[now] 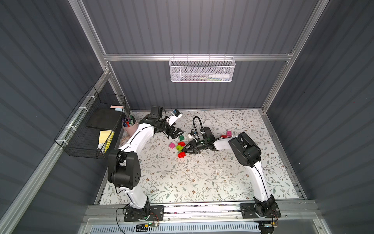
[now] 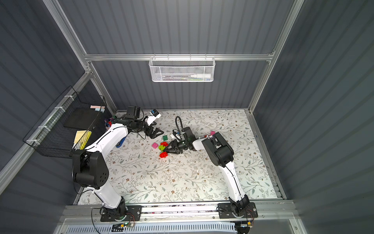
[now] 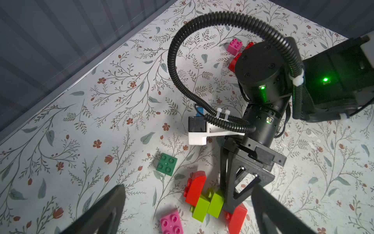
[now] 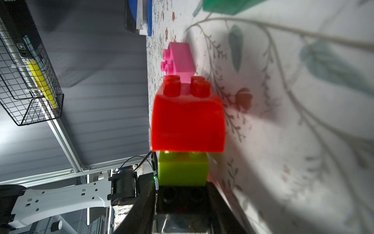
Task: Assemble the letter s with lego
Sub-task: Adjust the lego brick at the center of the board.
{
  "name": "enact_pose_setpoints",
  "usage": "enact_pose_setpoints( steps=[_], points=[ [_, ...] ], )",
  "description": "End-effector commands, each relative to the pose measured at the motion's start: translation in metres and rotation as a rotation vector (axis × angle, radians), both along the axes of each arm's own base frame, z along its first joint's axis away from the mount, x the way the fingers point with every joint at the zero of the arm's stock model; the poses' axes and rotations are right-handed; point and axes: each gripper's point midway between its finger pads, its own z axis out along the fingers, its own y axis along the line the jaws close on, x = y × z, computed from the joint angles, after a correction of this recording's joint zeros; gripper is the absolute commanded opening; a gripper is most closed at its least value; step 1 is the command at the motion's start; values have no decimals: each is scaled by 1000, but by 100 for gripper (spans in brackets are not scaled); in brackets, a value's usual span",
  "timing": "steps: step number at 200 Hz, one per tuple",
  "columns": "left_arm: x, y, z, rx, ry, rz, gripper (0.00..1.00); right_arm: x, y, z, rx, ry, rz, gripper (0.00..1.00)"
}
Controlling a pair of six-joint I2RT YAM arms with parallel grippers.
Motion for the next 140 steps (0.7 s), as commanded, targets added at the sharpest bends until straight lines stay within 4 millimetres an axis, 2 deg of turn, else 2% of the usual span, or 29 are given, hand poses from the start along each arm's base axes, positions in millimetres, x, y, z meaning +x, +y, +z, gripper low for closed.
enact_pose_setpoints(
  steps=[1, 64, 96, 115, 140],
  points=[
    [2, 1, 2, -12, 29, 6, 100, 9, 5, 9, 37, -1, -16, 42],
    [4, 2, -2, -11, 38, 7, 99, 21, 4, 6, 50, 13, -135, 40],
    [4, 1, -3, -9, 43, 5, 100, 15, 2, 1, 49, 21, -156, 40],
    [4, 2, -2, -9, 41, 6, 99, 12, 0, 0, 37, 16, -171, 47],
    [4, 1, -2, -12, 43, 5, 100, 6, 1, 0, 20, -2, -164, 49]
  ],
)
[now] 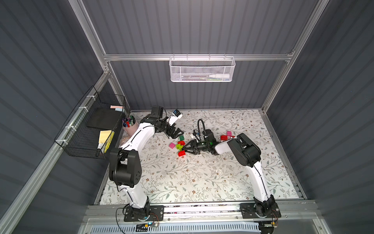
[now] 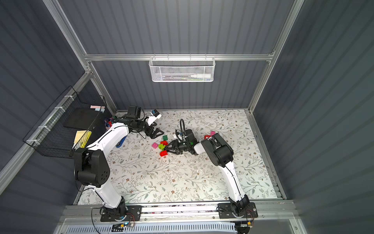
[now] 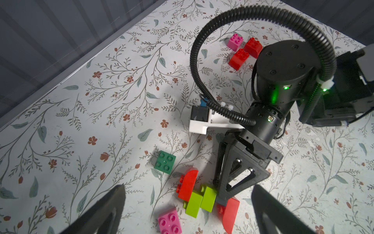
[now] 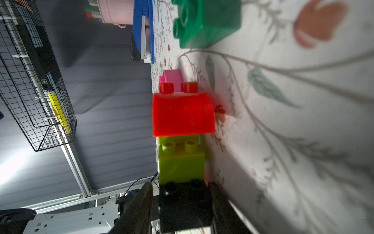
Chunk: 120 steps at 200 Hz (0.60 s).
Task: Assemble the letter s with lego
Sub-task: Adjust the lego brick at the center of the board.
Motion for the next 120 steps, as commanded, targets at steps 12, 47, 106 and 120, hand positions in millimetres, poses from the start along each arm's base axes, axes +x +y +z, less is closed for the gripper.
enact_pose_setpoints(
  steps=[12, 47, 106, 120],
  points=[
    [2, 0, 3, -17, 20, 3, 99, -6, 3, 4, -26, -36, -7, 50],
    [1, 1, 5, -13, 19, 5, 100, -12, 2, 5, -91, -89, 5, 55],
    [3, 3, 6, -6, 19, 17, 100, -21, -1, 17, -265, -237, 61, 66],
    [3, 4, 6, -2, 18, 25, 99, -23, -1, 17, -293, -248, 74, 67]
  ],
)
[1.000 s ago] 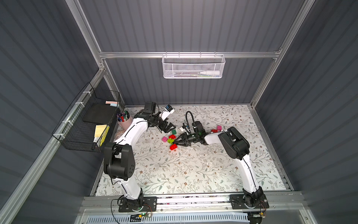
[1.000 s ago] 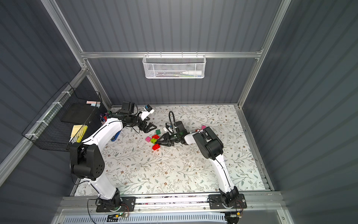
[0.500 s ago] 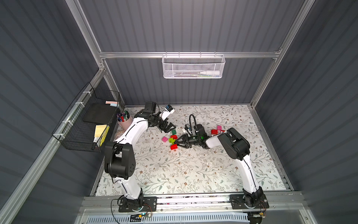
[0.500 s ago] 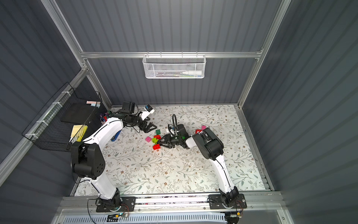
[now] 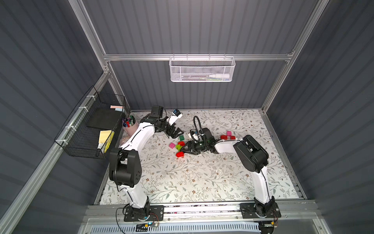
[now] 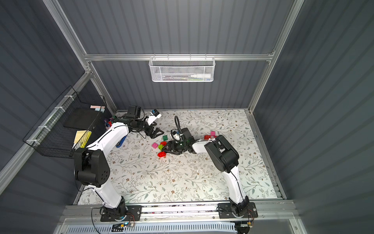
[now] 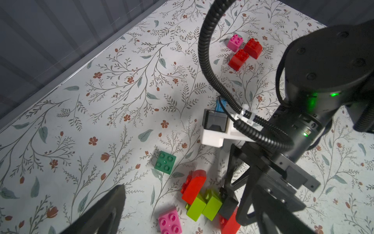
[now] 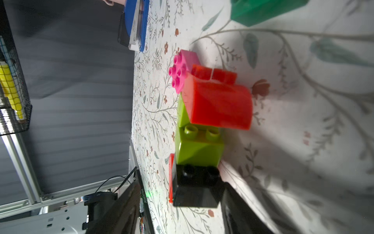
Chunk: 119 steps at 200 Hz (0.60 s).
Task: Assemble the letter s with lego
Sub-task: Adjust the lego brick at the center of the board.
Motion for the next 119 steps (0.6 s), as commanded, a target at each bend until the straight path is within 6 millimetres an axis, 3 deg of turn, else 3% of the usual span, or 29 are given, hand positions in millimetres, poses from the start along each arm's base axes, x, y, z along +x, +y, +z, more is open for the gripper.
enact_pose_setpoints(
  steps=[1, 71, 119],
  points=[
    [3, 4, 3, -2, 20, 25, 99, -4, -6, -7, -105, -47, 26, 67],
    [5, 9, 12, -2, 0, 53, 100, -1, -12, -6, -177, -85, 22, 71],
    [6, 11, 19, -12, 12, 89, 99, 5, -20, 26, -161, -173, 18, 73]
  ],
)
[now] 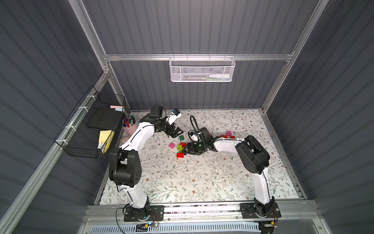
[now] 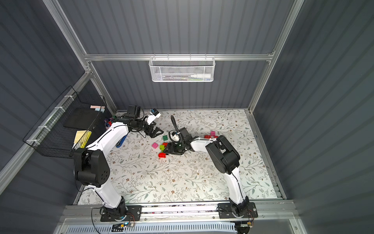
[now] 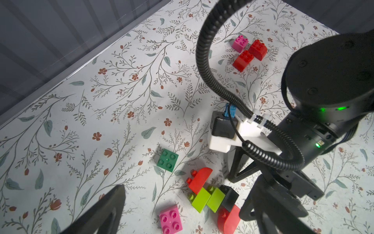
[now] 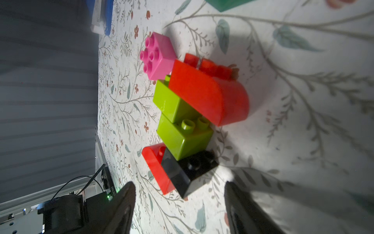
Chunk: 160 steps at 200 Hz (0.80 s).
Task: Assemble the letter s with lego
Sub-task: Adjust the lego brick at the center of the board, then pick up the lego brick from the center of the board.
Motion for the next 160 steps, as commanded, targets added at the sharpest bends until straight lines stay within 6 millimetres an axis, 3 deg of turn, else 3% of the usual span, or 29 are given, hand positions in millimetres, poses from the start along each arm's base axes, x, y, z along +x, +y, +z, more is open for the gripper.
enact_pose_setpoints(
  steps=[1, 37, 85, 113, 142, 160],
  points=[
    [3, 6, 20, -13, -9, 46, 100, 7, -6, 35, 7, -106, 14, 73],
    [2, 9, 22, -26, 5, 102, 99, 17, -50, 59, -65, -171, -12, 75],
    [-29, -17, 11, -66, 51, 130, 100, 29, -145, 76, -328, -253, -144, 79],
    [-49, -35, -1, -83, 100, 133, 99, 30, -197, 74, -497, -239, -232, 79],
    [-68, -45, -16, -94, 128, 115, 100, 33, -225, 77, -566, -312, -181, 78],
    [-74, -46, -21, -96, 140, 112, 99, 36, -231, 78, -573, -378, -89, 78]
  ],
)
